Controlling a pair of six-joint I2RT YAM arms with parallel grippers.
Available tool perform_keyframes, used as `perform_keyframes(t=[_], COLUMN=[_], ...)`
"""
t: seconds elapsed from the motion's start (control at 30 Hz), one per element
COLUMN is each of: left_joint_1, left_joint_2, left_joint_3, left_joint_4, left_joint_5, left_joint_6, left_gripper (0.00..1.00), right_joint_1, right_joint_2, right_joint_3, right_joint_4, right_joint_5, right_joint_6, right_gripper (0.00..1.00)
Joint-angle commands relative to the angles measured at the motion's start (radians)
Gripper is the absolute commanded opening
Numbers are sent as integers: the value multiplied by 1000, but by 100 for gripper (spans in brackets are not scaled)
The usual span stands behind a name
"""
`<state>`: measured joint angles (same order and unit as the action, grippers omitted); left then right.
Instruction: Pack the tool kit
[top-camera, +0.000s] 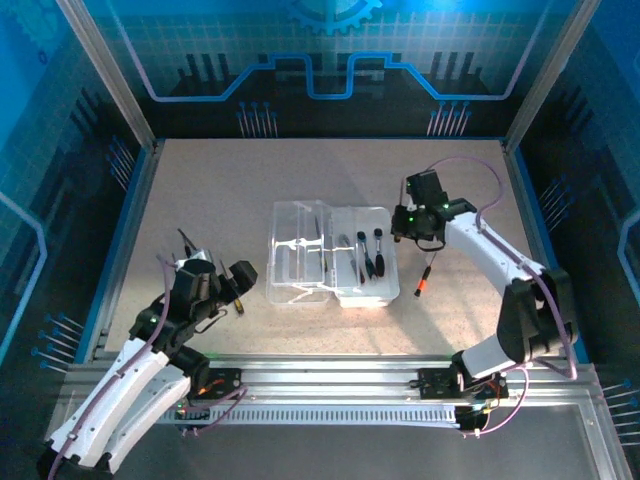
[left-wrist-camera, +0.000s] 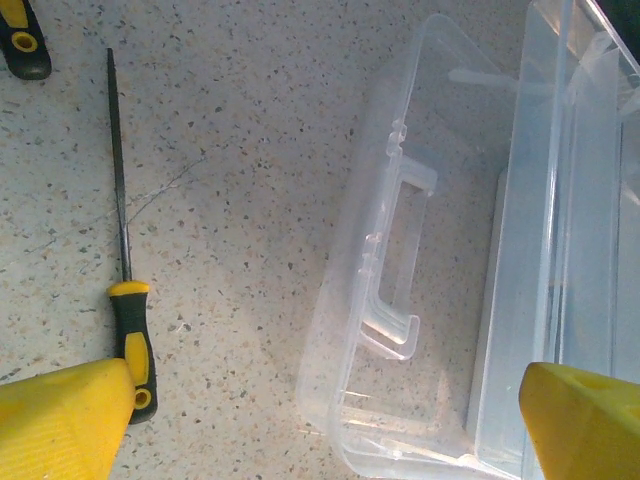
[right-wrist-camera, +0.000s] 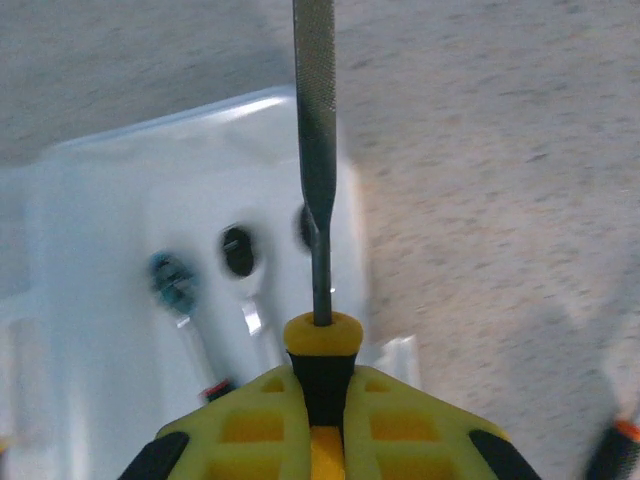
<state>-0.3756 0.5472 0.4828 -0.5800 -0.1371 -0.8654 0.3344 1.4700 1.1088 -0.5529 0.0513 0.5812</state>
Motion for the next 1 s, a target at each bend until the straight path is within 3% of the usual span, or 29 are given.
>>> perform_keyframes(t=[0.0,0.13,0.27,0.73,0.97], left_joint_1=[7,7,7,7,8], left_joint_2=[4,9,24,143,143], left_joint_3=[19,-3,-41,39,59], left_joint_4=[3,36,91,104,90], left_joint_5=[-24,4,16,56,42], left_joint_6=[-23,-75,-133,-176,-169], left_gripper=[99,99,99,99,99], right_joint_1=[107,228,281,328,370], right_joint_2=[-65,-103,-103,-91,29], right_joint_3=[-39,-85,-107,-158,-110], right_joint_4=[22,107,147,272,323], right_joint_5=[50,62,43,-26,-98], right_joint_6=[51,110,127,166,194], right_gripper=[9,9,9,8,8])
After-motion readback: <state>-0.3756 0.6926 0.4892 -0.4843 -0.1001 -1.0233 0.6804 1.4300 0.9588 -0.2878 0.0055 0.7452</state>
